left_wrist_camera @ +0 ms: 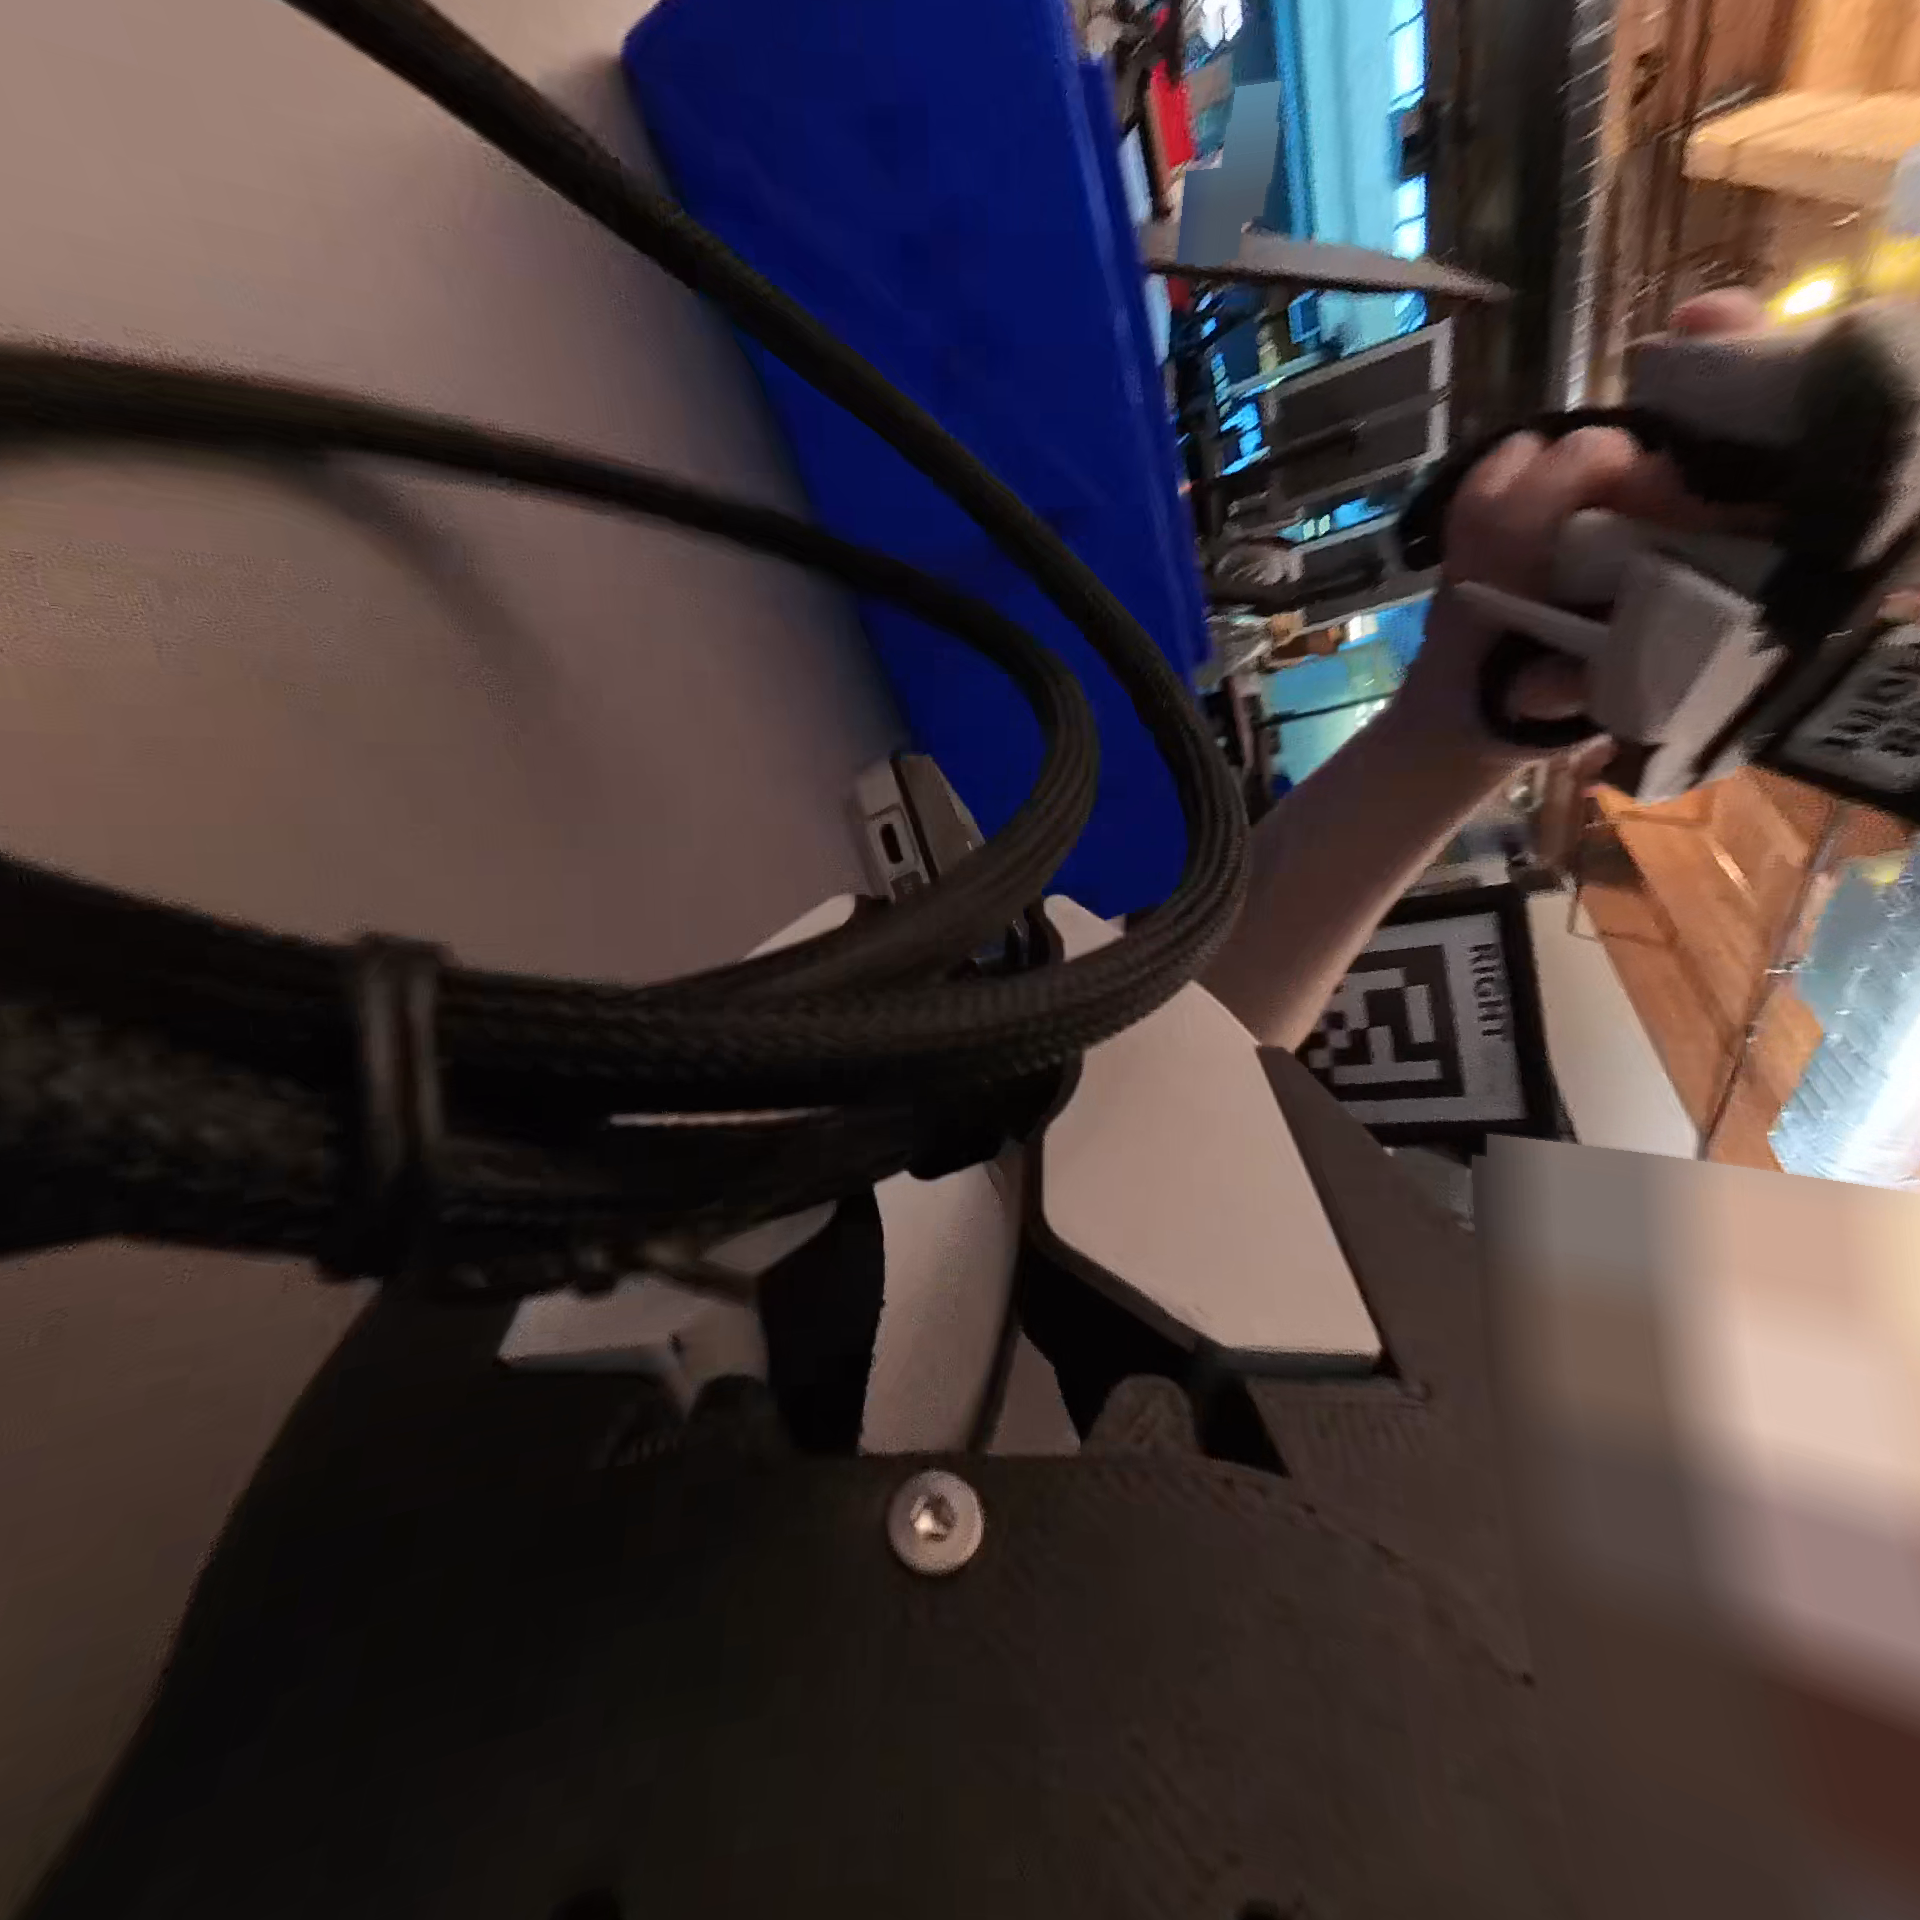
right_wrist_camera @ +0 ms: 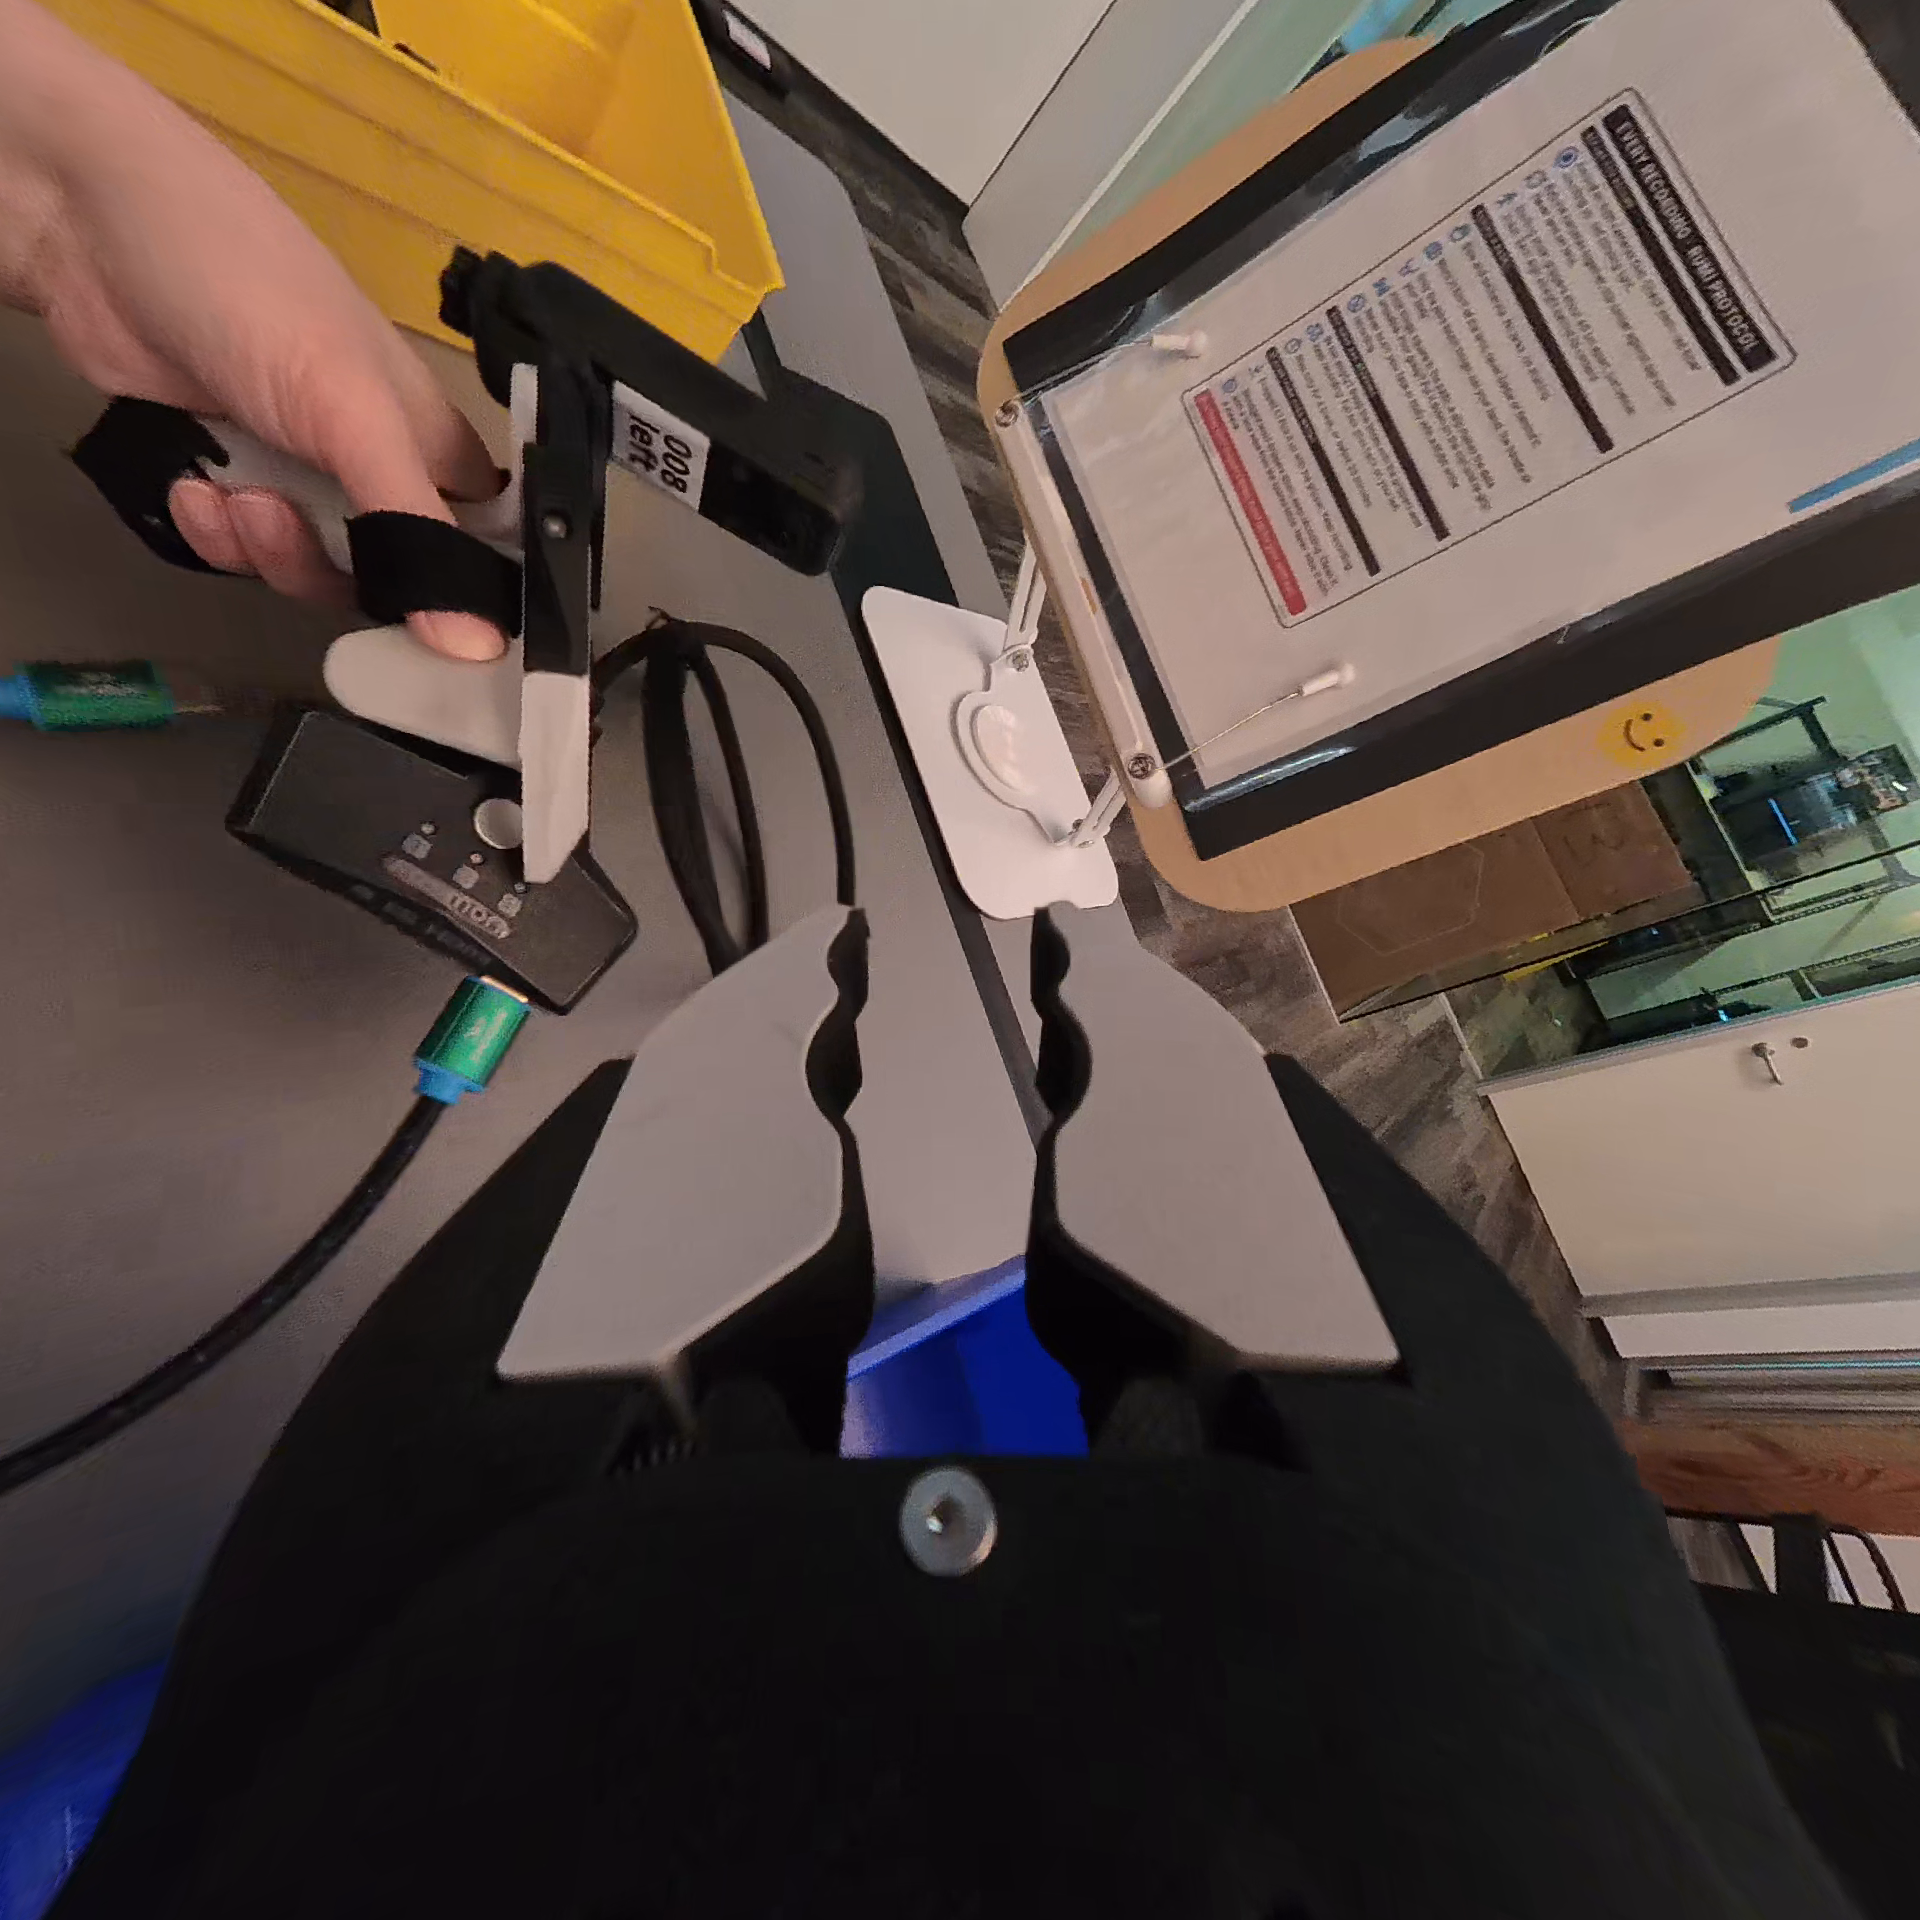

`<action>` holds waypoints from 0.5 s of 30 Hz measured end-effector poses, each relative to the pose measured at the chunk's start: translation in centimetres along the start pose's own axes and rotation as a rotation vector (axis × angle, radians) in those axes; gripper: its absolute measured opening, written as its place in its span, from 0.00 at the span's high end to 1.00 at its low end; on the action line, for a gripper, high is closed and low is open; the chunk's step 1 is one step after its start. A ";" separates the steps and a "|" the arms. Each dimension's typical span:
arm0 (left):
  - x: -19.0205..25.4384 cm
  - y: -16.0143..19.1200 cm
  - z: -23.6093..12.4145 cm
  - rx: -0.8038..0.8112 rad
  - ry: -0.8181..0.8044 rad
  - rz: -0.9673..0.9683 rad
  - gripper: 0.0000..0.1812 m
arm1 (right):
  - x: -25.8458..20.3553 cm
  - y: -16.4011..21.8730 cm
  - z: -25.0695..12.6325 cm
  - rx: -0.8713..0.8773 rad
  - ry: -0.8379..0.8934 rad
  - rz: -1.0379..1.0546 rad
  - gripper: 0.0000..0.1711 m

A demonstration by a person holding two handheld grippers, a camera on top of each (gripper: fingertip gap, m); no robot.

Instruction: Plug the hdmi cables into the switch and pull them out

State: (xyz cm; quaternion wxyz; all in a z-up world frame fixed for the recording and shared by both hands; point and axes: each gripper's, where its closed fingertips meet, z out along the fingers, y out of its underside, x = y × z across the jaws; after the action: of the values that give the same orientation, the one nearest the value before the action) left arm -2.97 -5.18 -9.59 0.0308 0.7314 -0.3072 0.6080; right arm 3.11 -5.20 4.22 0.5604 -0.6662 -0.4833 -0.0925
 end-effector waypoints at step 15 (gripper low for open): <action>-3.9 3.5 -1.7 -0.323 -0.266 -0.039 0.73 | -0.2 0.2 0.1 -0.034 -0.002 -0.031 0.82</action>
State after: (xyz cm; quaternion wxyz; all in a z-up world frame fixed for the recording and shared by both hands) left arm -6.39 -5.72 -13.82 0.1183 0.7967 -0.3878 0.4482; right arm 3.09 -5.18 3.86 0.5472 -0.6680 -0.4924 -0.1086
